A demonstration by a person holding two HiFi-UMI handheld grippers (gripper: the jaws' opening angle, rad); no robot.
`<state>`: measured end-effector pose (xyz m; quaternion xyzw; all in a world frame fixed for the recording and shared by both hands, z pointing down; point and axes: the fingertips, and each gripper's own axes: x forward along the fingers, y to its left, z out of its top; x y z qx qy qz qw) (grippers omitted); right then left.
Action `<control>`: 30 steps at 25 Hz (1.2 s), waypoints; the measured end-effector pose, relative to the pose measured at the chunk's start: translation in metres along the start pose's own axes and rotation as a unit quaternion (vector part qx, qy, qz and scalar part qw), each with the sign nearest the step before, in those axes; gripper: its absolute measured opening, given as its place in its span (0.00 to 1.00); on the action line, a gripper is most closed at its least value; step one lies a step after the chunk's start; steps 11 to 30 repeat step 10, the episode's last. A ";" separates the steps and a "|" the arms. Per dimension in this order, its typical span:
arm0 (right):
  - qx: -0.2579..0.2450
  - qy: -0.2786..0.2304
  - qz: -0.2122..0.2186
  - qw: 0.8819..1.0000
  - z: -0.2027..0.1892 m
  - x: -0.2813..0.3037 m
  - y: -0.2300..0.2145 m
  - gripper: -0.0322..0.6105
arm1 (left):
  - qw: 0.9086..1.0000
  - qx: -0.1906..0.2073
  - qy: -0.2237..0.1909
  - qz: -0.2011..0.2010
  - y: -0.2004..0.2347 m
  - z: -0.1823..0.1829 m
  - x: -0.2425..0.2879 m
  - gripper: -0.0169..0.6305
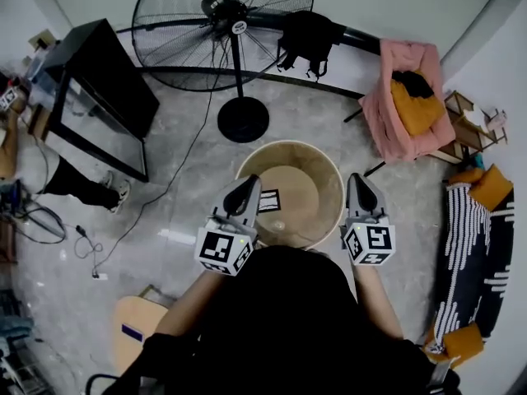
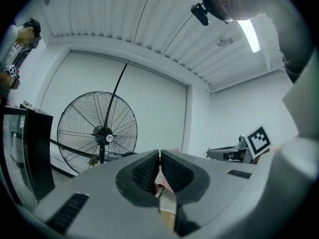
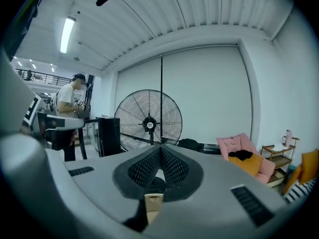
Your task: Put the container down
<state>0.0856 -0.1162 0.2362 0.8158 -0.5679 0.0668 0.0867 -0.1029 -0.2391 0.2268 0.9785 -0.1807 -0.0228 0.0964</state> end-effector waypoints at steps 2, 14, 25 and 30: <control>-0.002 0.004 0.004 1.000 -0.003 -0.003 0.010 0.08 | 1.000 -0.001 0.001 -0.006 0.004 -0.003 -0.006 0.07; 0.004 0.000 -0.001 1.000 -0.007 -0.011 0.024 0.08 | 1.000 0.002 0.005 -0.020 0.007 -0.009 -0.005 0.07; 0.004 0.000 -0.001 1.000 -0.007 -0.011 0.024 0.08 | 1.000 0.002 0.005 -0.020 0.007 -0.009 -0.005 0.07; 0.004 0.000 -0.001 1.000 -0.007 -0.011 0.024 0.08 | 1.000 0.002 0.005 -0.020 0.007 -0.009 -0.005 0.07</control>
